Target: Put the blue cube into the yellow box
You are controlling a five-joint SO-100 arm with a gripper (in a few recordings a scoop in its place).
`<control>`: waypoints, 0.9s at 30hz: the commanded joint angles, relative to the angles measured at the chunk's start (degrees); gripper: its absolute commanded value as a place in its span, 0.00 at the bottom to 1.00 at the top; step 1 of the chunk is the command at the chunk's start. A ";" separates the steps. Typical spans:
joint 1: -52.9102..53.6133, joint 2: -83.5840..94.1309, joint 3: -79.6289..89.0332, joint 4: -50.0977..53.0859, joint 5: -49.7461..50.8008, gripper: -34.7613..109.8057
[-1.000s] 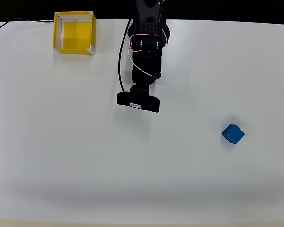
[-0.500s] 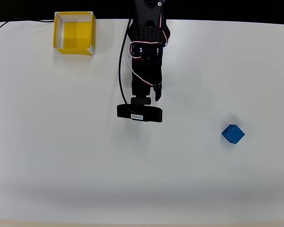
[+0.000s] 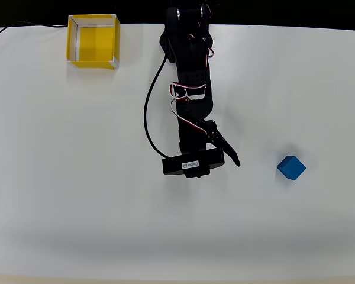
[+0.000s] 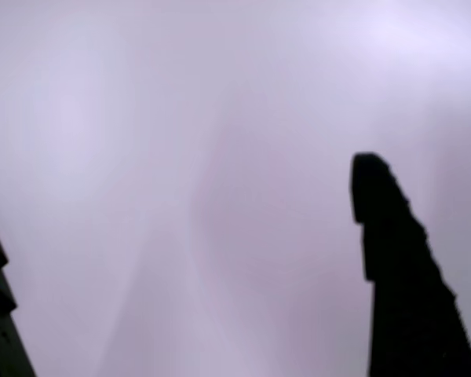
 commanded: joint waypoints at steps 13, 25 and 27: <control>-14.77 -20.48 -28.30 -8.26 1.14 0.59; -19.78 -33.49 -39.90 -7.91 4.22 0.59; -21.01 -34.01 -39.73 -7.91 4.39 0.59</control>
